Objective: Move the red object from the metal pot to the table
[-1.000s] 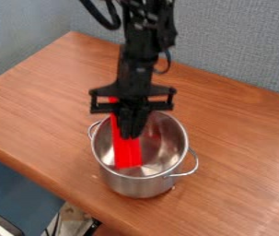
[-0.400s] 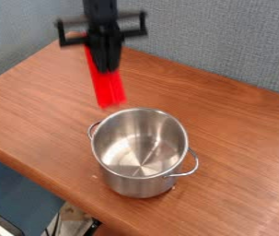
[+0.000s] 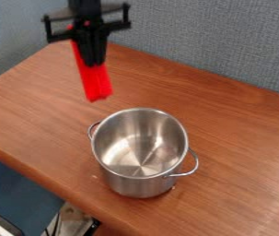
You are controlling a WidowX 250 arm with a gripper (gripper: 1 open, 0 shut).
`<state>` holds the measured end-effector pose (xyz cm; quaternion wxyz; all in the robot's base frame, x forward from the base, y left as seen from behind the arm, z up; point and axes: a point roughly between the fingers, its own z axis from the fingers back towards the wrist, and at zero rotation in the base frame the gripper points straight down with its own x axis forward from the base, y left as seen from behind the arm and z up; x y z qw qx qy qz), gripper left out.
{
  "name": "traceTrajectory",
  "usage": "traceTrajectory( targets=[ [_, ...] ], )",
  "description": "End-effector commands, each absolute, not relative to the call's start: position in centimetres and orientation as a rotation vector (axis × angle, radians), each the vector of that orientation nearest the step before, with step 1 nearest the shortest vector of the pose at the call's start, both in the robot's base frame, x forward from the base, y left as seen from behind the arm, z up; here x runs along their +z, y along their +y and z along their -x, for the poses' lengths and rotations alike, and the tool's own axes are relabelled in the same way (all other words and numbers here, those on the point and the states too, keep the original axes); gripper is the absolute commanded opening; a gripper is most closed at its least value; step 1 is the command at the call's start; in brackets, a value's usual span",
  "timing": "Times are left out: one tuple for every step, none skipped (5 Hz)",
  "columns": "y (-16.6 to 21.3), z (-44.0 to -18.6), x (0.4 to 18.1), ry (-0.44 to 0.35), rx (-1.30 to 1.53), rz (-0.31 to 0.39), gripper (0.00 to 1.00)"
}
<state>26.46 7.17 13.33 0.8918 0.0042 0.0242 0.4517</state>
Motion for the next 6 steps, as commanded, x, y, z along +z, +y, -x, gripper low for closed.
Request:
traceTrajectory(
  targets=[
    [6.5,-25.8,11.5,0.017,0.912,-0.053,0.0],
    [6.0,-25.4,9.9,-0.004,0.896,-0.066,0.0],
    [5.9,-25.6,8.5,-0.017,0.887,-0.078,0.0],
    [6.2,-25.1,8.2,-0.02,0.891,-0.084,0.0],
    [6.3,-24.7,8.3,-0.022,0.887,-0.082,0.0],
    [6.5,-24.7,8.3,-0.024,0.885,-0.08,0.0]
  ],
)
